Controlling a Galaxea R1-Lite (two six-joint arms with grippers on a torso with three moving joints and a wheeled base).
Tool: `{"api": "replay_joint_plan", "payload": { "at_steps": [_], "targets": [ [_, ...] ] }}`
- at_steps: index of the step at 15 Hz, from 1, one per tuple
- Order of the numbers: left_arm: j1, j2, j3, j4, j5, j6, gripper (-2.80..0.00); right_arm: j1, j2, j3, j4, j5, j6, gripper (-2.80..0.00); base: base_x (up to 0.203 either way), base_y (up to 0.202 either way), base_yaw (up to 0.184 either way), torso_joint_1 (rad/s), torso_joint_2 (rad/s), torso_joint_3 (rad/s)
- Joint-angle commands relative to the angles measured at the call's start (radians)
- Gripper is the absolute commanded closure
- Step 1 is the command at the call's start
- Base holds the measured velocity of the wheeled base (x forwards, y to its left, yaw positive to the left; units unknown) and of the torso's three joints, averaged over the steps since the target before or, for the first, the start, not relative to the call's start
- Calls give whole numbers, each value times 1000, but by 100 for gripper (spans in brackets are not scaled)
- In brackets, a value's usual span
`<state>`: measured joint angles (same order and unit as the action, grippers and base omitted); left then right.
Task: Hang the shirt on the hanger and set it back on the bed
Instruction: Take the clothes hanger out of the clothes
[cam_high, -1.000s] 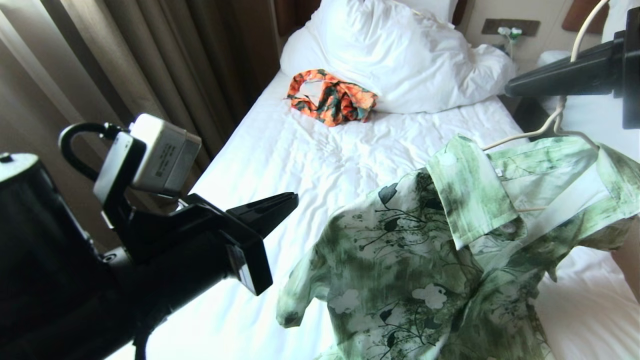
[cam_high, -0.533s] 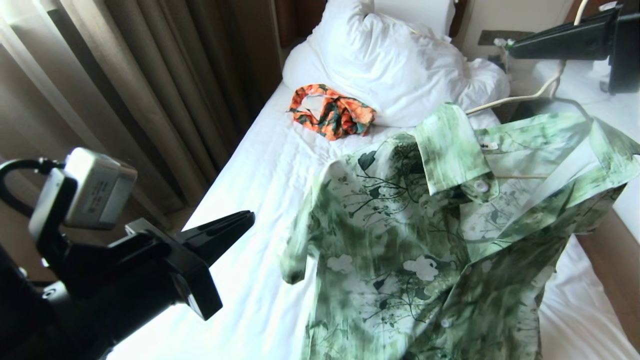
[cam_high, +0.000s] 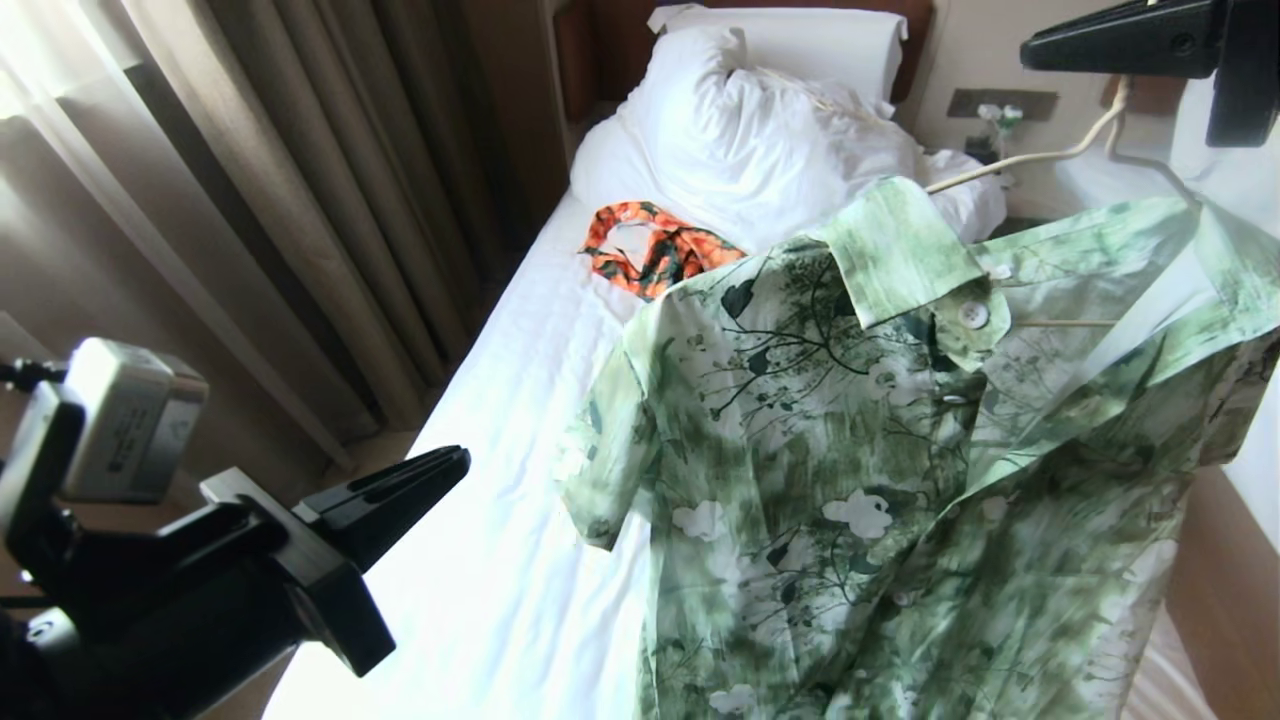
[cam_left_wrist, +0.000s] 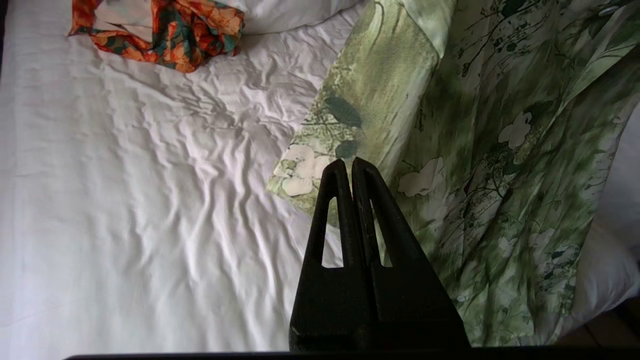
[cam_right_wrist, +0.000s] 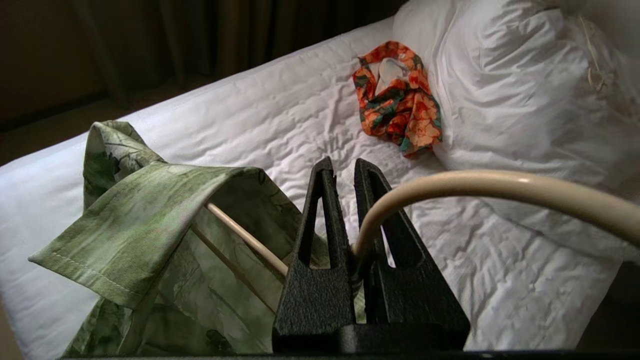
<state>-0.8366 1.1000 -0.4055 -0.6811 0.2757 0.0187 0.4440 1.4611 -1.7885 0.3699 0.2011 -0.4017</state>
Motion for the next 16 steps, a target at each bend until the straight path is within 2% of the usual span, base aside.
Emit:
{"api": "replay_joint_plan", "payload": {
  "at_steps": [1,14,16],
  "targets": [
    [5,-11,4,-5,2,0,0,1,2,-2,-19,1,-5,0,0,0,0,222,-535,-316],
    [5,-1,-4,-3,-4,0,0,-7,7,-7,-91,-16,-8,0,0,0,0,150,-357,-207],
    [5,-5,4,-3,-4,-1,0,-8,1,-6,-90,-15,-5,0,0,0,0,48,-120,-52]
  ]
}}
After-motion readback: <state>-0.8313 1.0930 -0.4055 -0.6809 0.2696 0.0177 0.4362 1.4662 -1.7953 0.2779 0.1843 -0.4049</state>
